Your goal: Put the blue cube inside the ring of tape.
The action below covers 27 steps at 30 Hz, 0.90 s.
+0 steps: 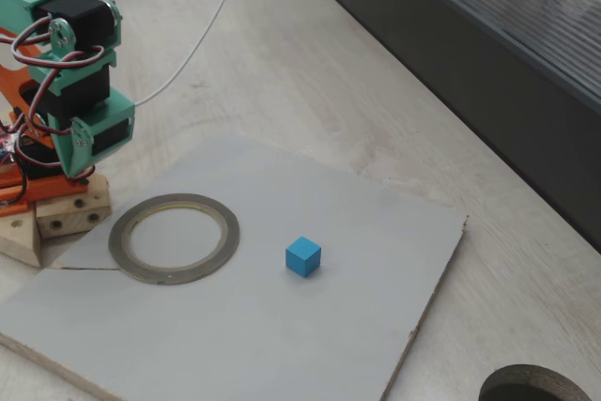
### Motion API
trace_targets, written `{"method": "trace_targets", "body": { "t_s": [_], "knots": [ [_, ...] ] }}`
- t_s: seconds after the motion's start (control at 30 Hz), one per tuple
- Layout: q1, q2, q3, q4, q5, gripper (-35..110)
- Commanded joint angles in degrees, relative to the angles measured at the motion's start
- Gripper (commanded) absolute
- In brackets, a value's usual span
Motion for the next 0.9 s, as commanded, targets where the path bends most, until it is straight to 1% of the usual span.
{"method": "trace_targets", "body": {
  "t_s": [0.0, 0.53, 0.87],
  "knots": [
    [0.7, -0.1, 1.0, 0.7, 0.5, 0],
    [0.2, -0.1, -0.8, 0.7, 0.8, 0],
    [0.1, -0.7, -19.3, 1.2, 0.4, 0]
  ]
}}
